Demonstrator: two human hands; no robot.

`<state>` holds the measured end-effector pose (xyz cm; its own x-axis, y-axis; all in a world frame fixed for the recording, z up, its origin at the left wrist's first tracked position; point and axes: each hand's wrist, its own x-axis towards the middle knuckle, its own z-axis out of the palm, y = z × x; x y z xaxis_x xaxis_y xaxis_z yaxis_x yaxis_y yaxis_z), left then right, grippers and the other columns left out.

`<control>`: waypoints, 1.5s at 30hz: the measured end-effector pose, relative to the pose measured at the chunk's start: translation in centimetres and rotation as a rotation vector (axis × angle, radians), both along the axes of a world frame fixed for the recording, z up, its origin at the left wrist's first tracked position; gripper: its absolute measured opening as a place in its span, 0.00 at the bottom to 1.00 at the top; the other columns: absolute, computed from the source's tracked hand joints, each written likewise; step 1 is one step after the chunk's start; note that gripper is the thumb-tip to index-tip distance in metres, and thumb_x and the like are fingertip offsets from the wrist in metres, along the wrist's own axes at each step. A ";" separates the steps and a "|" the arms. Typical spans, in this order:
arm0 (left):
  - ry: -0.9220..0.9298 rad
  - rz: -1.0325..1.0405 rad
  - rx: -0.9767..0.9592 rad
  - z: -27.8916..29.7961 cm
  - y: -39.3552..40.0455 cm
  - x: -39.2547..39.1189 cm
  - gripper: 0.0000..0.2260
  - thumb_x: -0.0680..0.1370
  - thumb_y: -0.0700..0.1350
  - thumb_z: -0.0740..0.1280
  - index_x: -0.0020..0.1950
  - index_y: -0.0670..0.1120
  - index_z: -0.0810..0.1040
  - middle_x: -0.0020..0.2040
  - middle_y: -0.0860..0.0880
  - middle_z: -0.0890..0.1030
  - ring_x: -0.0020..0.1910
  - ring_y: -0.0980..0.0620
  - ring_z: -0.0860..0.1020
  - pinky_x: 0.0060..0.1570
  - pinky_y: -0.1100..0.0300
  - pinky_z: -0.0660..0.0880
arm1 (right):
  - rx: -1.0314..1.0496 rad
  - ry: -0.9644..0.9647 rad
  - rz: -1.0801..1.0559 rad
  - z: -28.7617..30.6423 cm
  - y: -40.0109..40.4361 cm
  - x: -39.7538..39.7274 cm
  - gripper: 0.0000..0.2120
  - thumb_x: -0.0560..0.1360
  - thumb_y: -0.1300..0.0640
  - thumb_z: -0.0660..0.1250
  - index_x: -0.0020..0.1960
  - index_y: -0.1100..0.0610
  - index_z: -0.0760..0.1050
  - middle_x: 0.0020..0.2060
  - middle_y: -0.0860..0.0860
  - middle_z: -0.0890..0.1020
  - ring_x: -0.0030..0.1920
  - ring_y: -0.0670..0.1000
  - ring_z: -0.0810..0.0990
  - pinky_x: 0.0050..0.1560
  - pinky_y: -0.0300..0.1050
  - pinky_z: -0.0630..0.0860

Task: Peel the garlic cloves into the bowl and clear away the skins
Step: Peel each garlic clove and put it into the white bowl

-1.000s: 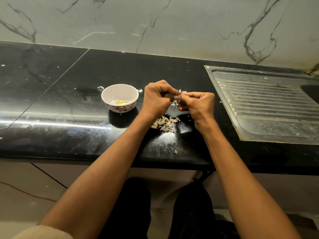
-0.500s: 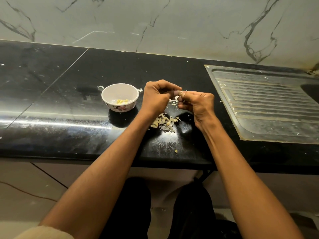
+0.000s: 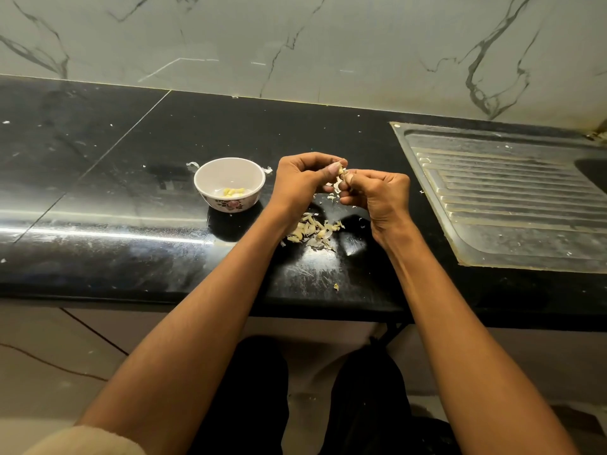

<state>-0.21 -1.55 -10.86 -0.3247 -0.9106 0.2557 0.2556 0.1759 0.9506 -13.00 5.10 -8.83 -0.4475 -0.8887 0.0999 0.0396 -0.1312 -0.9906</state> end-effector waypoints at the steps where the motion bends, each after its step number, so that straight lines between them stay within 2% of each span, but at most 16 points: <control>1: 0.007 0.000 -0.007 -0.1 0.0 0.0 0.06 0.78 0.35 0.72 0.54 0.39 0.85 0.44 0.44 0.85 0.43 0.51 0.82 0.40 0.61 0.79 | -0.005 0.005 -0.005 0.0 0.0 0.0 0.07 0.74 0.71 0.71 0.40 0.65 0.84 0.30 0.56 0.83 0.28 0.50 0.80 0.32 0.39 0.80; 4: 0.020 0.036 -0.053 0.0 -0.1 0.1 0.09 0.76 0.32 0.73 0.56 0.38 0.85 0.45 0.45 0.85 0.43 0.53 0.82 0.40 0.62 0.78 | -0.016 0.034 -0.017 0.0 0.0 0.0 0.06 0.75 0.71 0.72 0.41 0.65 0.84 0.29 0.55 0.83 0.28 0.49 0.80 0.31 0.40 0.80; 7: 0.015 0.072 -0.088 0.0 0.0 -0.1 0.07 0.75 0.31 0.73 0.52 0.37 0.85 0.43 0.47 0.86 0.43 0.54 0.83 0.41 0.63 0.78 | -0.019 0.058 -0.028 -0.1 -0.1 0.0 0.06 0.74 0.70 0.72 0.40 0.64 0.85 0.28 0.55 0.83 0.27 0.49 0.79 0.31 0.40 0.79; 12: -0.037 0.074 -0.085 -0.2 -0.2 -0.2 0.04 0.78 0.35 0.72 0.50 0.41 0.86 0.41 0.44 0.86 0.40 0.50 0.81 0.40 0.61 0.78 | -0.019 0.056 -0.032 -0.1 -0.2 0.0 0.05 0.75 0.70 0.72 0.41 0.65 0.85 0.29 0.55 0.83 0.27 0.49 0.79 0.30 0.40 0.79; 17: -0.070 0.026 -0.088 -0.3 -0.1 0.0 0.09 0.80 0.38 0.67 0.52 0.39 0.87 0.41 0.42 0.86 0.41 0.48 0.82 0.41 0.58 0.78 | -0.024 0.053 -0.037 -0.1 -0.2 0.0 0.05 0.75 0.70 0.73 0.41 0.65 0.85 0.29 0.55 0.83 0.26 0.49 0.79 0.30 0.40 0.79; 22: -0.076 0.018 -0.107 -0.1 0.1 -0.1 0.07 0.79 0.40 0.71 0.53 0.38 0.86 0.43 0.43 0.87 0.42 0.50 0.82 0.43 0.57 0.79 | -0.040 0.054 -0.029 -0.2 -0.2 -0.1 0.04 0.75 0.69 0.73 0.42 0.66 0.85 0.30 0.56 0.83 0.27 0.50 0.79 0.31 0.41 0.79; 26: -0.071 0.031 -0.094 -0.2 -0.1 -0.2 0.06 0.80 0.38 0.70 0.52 0.37 0.86 0.42 0.44 0.86 0.40 0.50 0.82 0.41 0.60 0.78 | -0.050 0.048 -0.016 -0.2 -0.2 0.0 0.03 0.74 0.69 0.74 0.42 0.66 0.85 0.29 0.56 0.83 0.27 0.49 0.79 0.30 0.39 0.78; 31: -0.024 0.000 -0.025 -0.2 -0.3 0.0 0.07 0.81 0.38 0.68 0.51 0.38 0.86 0.41 0.43 0.85 0.42 0.46 0.81 0.42 0.58 0.77 | -0.054 0.033 -0.015 -0.2 -0.2 -0.1 0.04 0.74 0.70 0.72 0.42 0.67 0.85 0.29 0.55 0.83 0.27 0.50 0.78 0.30 0.40 0.77; 37: 0.002 -0.026 0.025 -0.3 -0.4 0.0 0.06 0.81 0.39 0.69 0.50 0.41 0.87 0.43 0.42 0.85 0.43 0.47 0.80 0.43 0.56 0.77 | -0.060 0.002 -0.063 -0.1 -0.2 -0.2 0.04 0.74 0.72 0.71 0.44 0.68 0.85 0.29 0.57 0.82 0.27 0.50 0.78 0.29 0.41 0.77; 39: 0.003 -0.034 0.029 -0.2 -0.3 0.0 0.06 0.81 0.39 0.69 0.50 0.41 0.86 0.45 0.41 0.85 0.45 0.45 0.80 0.43 0.56 0.77 | -0.074 0.057 -0.109 -0.2 -0.2 -0.3 0.04 0.73 0.71 0.72 0.43 0.65 0.86 0.30 0.56 0.84 0.28 0.50 0.79 0.30 0.43 0.78; 43: 0.007 -0.032 0.026 -0.1 -0.3 0.0 0.06 0.81 0.37 0.68 0.50 0.39 0.86 0.44 0.43 0.86 0.43 0.48 0.80 0.38 0.61 0.77 | -0.134 0.372 -0.237 -0.8 -0.3 -0.4 0.08 0.72 0.63 0.73 0.40 0.51 0.86 0.33 0.48 0.86 0.34 0.49 0.85 0.37 0.49 0.84; 45: 0.011 -0.031 0.028 -0.2 -0.3 0.0 0.06 0.81 0.37 0.68 0.51 0.39 0.86 0.43 0.44 0.85 0.42 0.49 0.80 0.38 0.61 0.77 | -0.163 0.454 -0.280 -1.1 -0.3 -0.4 0.05 0.73 0.60 0.73 0.44 0.53 0.87 0.36 0.46 0.87 0.37 0.44 0.86 0.41 0.45 0.84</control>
<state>-0.19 -1.85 -11.04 -0.3505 -0.9069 0.2338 0.2711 0.1407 0.9522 -13.41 4.75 -9.96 -0.5444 -0.6989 0.4639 -0.4451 -0.2281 -0.8660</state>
